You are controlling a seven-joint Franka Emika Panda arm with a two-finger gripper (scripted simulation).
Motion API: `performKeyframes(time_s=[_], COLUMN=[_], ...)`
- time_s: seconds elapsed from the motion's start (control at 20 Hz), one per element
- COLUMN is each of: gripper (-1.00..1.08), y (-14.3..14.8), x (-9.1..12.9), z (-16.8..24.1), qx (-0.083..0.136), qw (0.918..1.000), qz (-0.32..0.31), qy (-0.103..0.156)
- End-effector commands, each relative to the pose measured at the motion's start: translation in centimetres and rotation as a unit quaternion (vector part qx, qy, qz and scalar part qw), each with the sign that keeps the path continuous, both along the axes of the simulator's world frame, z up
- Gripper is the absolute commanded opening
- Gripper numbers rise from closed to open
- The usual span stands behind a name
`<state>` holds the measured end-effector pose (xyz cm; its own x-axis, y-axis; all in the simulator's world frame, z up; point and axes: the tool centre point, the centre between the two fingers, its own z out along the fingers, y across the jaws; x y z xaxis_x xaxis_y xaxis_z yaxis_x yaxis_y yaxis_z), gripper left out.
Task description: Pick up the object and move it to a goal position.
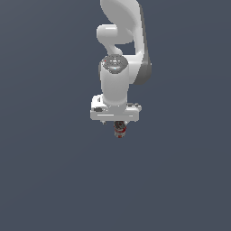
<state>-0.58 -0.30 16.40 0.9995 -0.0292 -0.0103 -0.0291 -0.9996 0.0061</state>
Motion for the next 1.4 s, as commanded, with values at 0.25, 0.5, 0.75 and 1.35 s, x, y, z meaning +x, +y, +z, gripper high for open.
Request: performKeyframes(time_s=[0.25, 0.5, 0.75, 1.35], gripper=[1.00, 1.00, 1.00, 1.00], y=[-1.2, -2.6, -2.3, 0.3], x=[-0.1, -0.2, -0.3, -2.2], z=[0.0, 0.0, -0.1, -2.0], qx=[0.002, 0.004, 0.004, 0.004], qw=[1.0000, 0.9998, 0.9999, 0.9956], qz=[-0.007, -0.021, -0.014, 0.093], qy=[0.003, 0.005, 0.005, 0.000])
